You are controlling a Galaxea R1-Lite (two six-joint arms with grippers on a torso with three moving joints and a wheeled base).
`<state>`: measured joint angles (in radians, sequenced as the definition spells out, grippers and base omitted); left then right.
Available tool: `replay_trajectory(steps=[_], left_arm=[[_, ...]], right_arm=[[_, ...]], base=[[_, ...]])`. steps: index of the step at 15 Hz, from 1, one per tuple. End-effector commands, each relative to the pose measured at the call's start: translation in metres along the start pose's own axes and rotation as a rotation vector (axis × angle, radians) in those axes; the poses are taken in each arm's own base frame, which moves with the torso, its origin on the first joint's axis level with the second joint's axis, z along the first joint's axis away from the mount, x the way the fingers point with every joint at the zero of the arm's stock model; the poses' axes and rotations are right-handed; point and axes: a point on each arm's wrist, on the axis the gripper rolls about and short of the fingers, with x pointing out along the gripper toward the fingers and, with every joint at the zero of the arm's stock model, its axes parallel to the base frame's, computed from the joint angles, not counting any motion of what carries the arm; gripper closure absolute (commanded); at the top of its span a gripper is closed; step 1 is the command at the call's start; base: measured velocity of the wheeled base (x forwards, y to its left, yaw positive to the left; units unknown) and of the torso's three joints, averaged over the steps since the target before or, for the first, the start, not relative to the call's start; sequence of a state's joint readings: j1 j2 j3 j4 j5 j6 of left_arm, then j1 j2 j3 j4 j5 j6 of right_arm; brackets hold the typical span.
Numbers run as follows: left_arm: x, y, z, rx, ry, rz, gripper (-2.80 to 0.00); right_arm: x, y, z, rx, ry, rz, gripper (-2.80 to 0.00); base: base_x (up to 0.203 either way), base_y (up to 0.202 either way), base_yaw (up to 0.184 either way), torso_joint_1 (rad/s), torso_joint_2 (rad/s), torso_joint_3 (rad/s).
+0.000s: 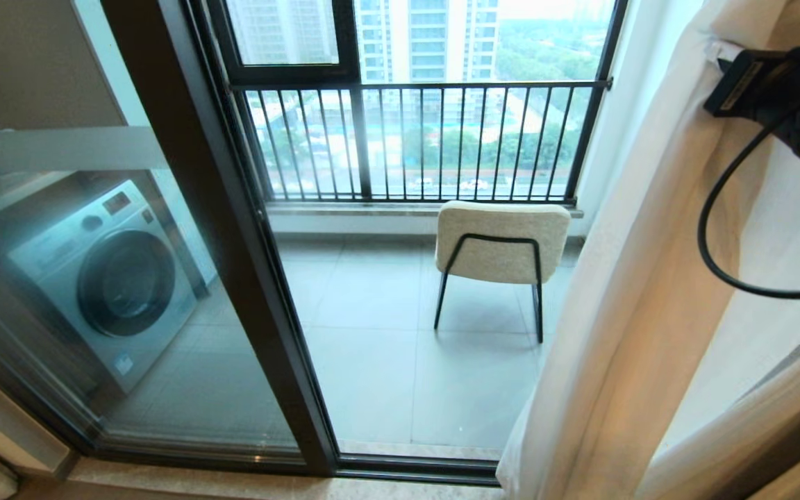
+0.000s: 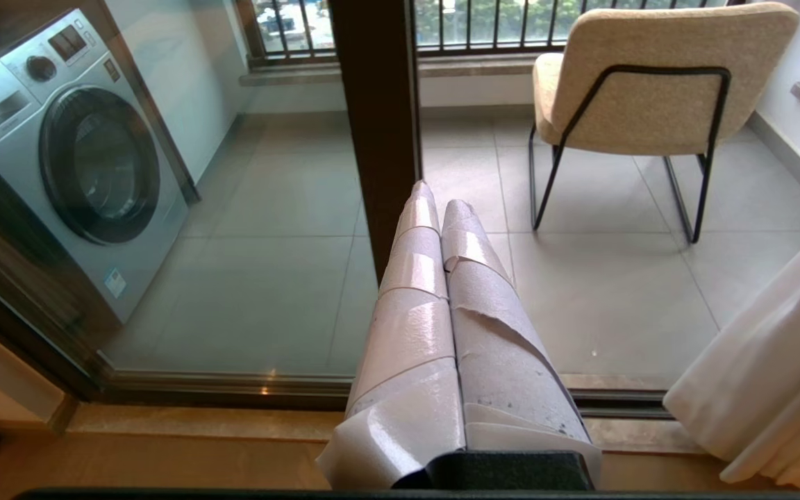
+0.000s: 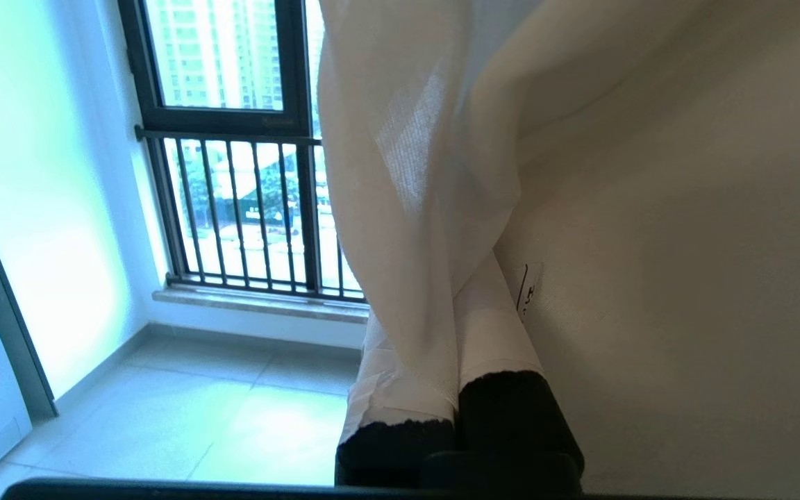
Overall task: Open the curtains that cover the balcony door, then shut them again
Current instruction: Close the inner curtains on both sides
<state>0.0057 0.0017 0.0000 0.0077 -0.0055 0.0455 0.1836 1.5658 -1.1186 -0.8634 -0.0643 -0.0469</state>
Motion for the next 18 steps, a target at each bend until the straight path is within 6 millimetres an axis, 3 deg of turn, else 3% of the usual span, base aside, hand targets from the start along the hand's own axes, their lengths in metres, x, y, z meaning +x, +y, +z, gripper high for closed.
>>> replay_trajectory(steps=[1,18], left_arm=[[0.0001,0.0,0.0,0.0,0.001,0.0,0.0],[0.0001,0.0,0.0,0.004,0.001,0.0,0.0]], right_arm=[[0.005,0.0004,0.001,0.0,-0.012,0.0,0.0],[0.006,0.0009,0.0015,0.001,-0.018,0.001,0.0]], base=[[0.0,0.193,0.001,0.005,0.01,0.004],[0.0,0.184,0.0,0.002,0.0,0.003]])
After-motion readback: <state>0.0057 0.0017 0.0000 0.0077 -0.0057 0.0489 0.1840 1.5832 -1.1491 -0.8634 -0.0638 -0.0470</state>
